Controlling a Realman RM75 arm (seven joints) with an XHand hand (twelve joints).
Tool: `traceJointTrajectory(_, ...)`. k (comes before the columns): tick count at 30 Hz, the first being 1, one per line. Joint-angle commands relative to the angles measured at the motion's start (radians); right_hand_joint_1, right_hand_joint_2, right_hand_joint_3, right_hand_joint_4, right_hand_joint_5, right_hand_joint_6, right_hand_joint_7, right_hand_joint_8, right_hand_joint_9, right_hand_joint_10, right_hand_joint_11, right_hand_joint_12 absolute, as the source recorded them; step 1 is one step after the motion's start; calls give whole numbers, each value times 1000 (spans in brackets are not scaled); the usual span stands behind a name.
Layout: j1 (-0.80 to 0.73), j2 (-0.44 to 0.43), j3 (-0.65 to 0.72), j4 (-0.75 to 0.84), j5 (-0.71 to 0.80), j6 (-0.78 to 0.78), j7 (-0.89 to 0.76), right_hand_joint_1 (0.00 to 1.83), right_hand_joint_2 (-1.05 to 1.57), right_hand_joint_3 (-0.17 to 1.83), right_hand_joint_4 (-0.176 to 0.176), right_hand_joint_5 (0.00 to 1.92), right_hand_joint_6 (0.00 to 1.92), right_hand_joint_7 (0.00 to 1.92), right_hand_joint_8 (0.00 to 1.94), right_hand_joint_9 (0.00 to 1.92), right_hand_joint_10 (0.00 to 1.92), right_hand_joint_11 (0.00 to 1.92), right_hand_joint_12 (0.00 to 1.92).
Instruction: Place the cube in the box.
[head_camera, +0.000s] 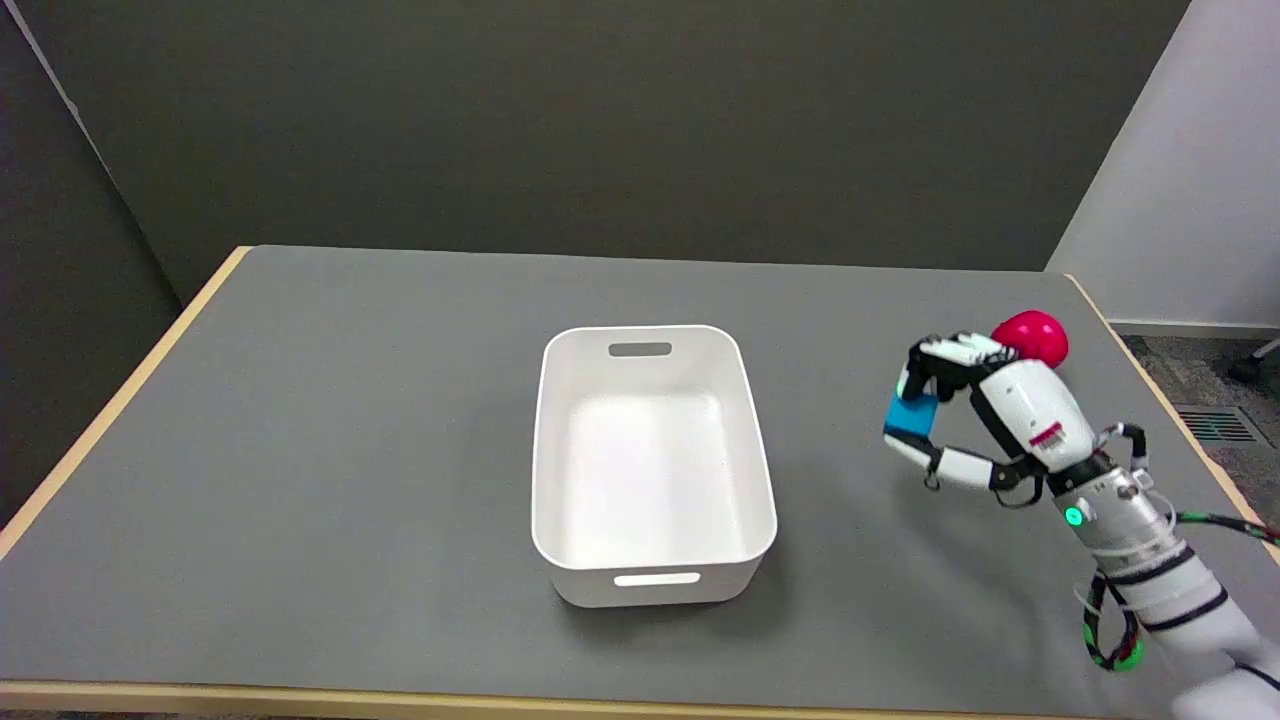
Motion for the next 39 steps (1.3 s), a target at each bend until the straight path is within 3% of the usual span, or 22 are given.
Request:
traceJointTrajectory(1,156,58,10,159,-31,-45,0,1346,965,567,-140,657,1424,814,1422,765,1712,529,1921)
traceJointTrajectory(5,192,42,15,247,-76,-115,-2,1351,870,776,-144,657,1498,824,1484,791,1766,568,1921)
traceJointTrajectory(11,208,17,-42,381,-79,-203,-21,1349,875,772,-144,653,1501,821,1487,786,1774,556,1921)
traceJointTrajectory(13,217,8,-71,399,-79,-234,-27,1345,970,563,-139,652,1428,810,1424,758,1726,490,1921)
traceJointTrajectory(27,284,-168,-313,423,-133,-557,-45,1343,977,552,-132,651,1430,803,1429,753,1725,473,1921)
traceJointTrajectory(32,295,-221,-348,425,-227,-636,-68,1344,892,753,-139,641,1510,806,1502,771,1784,478,1921)
traceJointTrajectory(38,293,-232,-389,432,-230,-641,-68,1344,896,747,-143,637,1508,806,1504,768,1786,427,1921)
traceJointTrajectory(39,293,-233,-401,435,-230,-641,-68,1338,972,602,-140,622,1487,785,1492,740,1780,435,1921)
